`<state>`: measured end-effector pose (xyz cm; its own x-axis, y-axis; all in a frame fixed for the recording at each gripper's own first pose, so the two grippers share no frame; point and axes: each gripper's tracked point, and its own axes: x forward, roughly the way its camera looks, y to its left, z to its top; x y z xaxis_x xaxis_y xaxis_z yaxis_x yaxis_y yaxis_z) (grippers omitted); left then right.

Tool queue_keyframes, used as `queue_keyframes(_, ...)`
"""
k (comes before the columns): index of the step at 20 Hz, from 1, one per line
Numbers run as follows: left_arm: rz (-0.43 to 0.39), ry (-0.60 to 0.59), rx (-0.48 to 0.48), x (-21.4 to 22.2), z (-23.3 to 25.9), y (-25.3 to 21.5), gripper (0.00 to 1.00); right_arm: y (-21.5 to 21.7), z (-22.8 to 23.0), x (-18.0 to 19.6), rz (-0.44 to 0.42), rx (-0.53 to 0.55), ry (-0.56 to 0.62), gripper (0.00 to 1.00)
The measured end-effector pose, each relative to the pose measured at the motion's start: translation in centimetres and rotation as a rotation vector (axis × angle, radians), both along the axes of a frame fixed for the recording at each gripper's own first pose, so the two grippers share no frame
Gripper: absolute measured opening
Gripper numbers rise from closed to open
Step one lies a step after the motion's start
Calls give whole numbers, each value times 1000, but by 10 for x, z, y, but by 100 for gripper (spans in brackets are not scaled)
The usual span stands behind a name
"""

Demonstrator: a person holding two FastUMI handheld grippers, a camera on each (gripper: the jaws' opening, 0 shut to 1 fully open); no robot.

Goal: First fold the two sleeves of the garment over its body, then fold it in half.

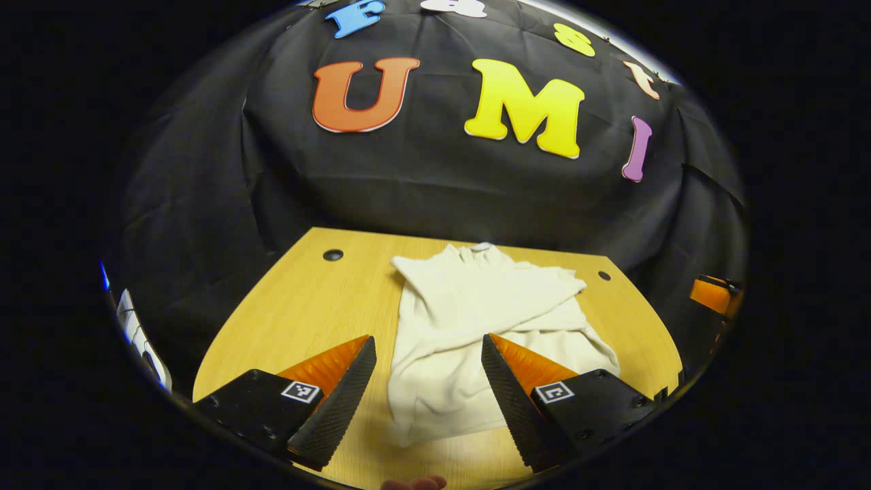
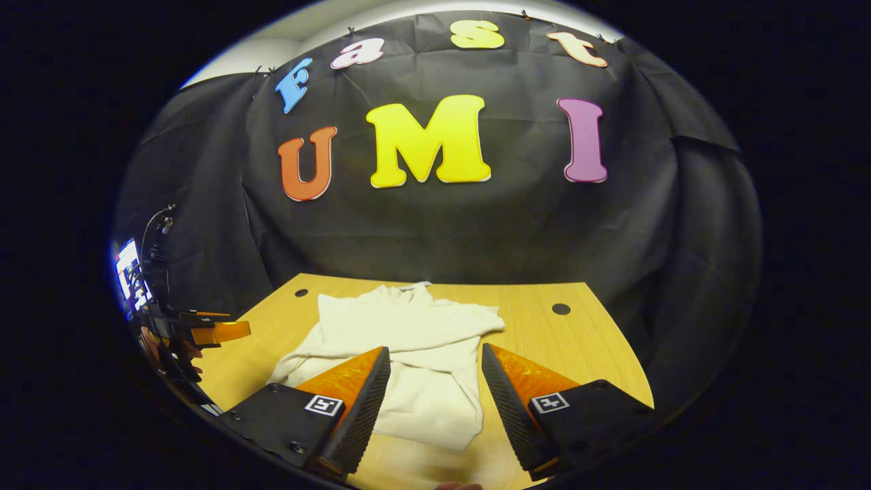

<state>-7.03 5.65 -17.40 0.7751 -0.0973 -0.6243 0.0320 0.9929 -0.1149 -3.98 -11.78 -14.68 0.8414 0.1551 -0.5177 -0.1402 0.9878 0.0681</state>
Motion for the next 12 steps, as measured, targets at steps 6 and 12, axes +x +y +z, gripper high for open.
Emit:
queue_keyframes(6,-61,254,-22,-60,-90,23,99,-43,-82,-43,-19,-76,209,86)
queue_keyframes(12,-29,382,-114,-73,-137,12,100,-56,-156,-62,-80,-78,377,86)
